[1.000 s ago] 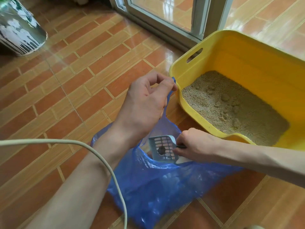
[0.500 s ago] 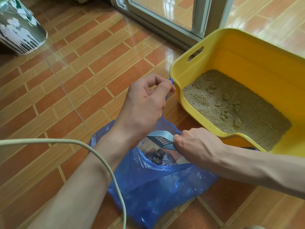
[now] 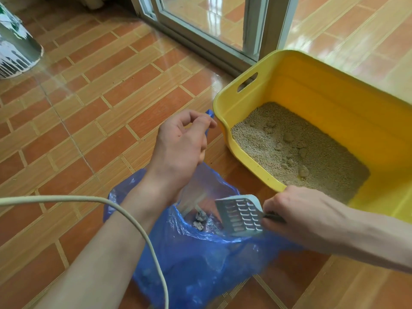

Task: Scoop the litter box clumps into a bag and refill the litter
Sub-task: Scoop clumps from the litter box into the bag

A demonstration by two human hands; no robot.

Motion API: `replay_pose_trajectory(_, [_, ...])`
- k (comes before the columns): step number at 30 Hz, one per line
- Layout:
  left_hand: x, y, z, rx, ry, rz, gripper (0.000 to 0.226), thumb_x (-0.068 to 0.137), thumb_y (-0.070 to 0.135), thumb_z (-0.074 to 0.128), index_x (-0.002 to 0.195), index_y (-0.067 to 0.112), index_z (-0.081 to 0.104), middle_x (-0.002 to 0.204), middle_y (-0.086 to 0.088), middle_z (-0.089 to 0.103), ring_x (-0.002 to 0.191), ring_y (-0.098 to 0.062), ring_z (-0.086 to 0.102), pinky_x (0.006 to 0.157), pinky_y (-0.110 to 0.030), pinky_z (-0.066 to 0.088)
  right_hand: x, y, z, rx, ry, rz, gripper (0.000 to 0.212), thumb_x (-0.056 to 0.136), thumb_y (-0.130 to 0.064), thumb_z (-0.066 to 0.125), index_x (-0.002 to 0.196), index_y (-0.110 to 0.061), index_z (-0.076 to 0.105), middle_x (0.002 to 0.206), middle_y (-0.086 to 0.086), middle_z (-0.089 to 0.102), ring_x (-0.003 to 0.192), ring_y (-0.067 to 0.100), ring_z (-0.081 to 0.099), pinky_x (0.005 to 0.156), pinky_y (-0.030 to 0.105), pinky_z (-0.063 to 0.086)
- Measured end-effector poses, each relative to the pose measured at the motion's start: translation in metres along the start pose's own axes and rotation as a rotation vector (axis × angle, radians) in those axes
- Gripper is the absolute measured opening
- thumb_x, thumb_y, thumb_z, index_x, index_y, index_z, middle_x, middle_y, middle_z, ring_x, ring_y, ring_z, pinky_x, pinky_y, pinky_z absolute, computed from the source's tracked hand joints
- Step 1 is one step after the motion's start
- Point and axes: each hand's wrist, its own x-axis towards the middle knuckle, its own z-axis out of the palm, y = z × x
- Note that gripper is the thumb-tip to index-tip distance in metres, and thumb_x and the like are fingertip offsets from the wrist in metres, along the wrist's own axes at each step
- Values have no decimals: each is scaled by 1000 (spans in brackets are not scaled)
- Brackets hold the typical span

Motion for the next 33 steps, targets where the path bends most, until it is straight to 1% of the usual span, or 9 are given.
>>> replay_pose_trajectory(4, [4, -4, 5, -4, 13, -26, 19, 104, 14, 49, 93, 7, 63, 49, 7, 34, 40, -9, 24, 39, -17, 21, -21, -7, 7, 103, -65, -16, 39, 95, -53, 45, 94, -16, 59, 69, 0, 48, 70, 20, 43, 61, 29, 35])
replay_pose_trajectory(8, [6, -5, 9, -10, 0, -44, 18, 104, 12, 49, 94, 5, 62, 48, 9, 35, 38, -7, 24, 37, -16, 21, -23, 7, -15, 131, 54, -8, 41, 96, -57, 45, 89, -20, 60, 70, -2, 58, 63, 15, 46, 55, 23, 38])
replay_pose_trajectory(11, [8, -6, 12, -13, -1, -47, 19, 104, 13, 49, 92, 6, 62, 47, 10, 35, 37, -5, 24, 37, -15, 21, -25, 22, -43, 258, 138, 5, 45, 92, -60, 46, 73, -21, 59, 57, 0, 50, 52, 14, 44, 46, 22, 32])
replay_pose_trajectory(14, [11, -9, 13, -7, 6, -52, 19, 104, 14, 50, 95, 4, 62, 47, 9, 33, 37, -6, 24, 37, -16, 21, -28, 45, -65, 331, 257, 104, 45, 89, -59, 49, 72, -21, 66, 61, 1, 53, 46, 14, 40, 43, 25, 29])
replay_pose_trajectory(18, [13, -11, 18, 7, -2, -55, 19, 104, 15, 51, 98, 2, 63, 49, 8, 33, 39, -7, 24, 38, -16, 23, -25, 99, -67, 182, 340, 349, 42, 91, -50, 58, 69, -16, 68, 51, 3, 56, 46, 22, 53, 42, 33, 34])
replay_pose_trajectory(21, [14, -12, 22, 1, -8, -57, 20, 104, 15, 51, 98, 1, 63, 51, 5, 31, 40, -8, 23, 38, -16, 22, -23, 144, -58, 183, 190, 564, 38, 96, -41, 61, 74, -13, 72, 56, 6, 62, 49, 23, 55, 44, 28, 35])
replay_pose_trajectory(25, [15, -13, 26, -4, -32, -54, 21, 105, 16, 50, 99, 1, 62, 53, 3, 29, 42, -8, 21, 37, -15, 21, -22, 171, -39, 311, -24, 738, 37, 96, -37, 64, 67, -18, 76, 45, -5, 58, 43, 14, 46, 38, 21, 32])
replay_pose_trajectory(28, [16, -13, 29, 1, -36, -56, 20, 106, 16, 49, 96, 4, 62, 51, 6, 30, 41, -7, 21, 37, -15, 20, -20, 177, -29, 384, -84, 782, 35, 94, -33, 67, 65, -16, 76, 41, -7, 59, 41, 13, 47, 39, 21, 35])
replay_pose_trajectory(33, [17, -15, 32, -10, -40, -66, 20, 106, 17, 49, 96, 6, 62, 49, 8, 28, 40, -7, 20, 36, -15, 19, -10, 181, -16, 508, -123, 765, 31, 92, -31, 70, 71, -11, 79, 52, -3, 66, 43, 14, 48, 38, 21, 35])
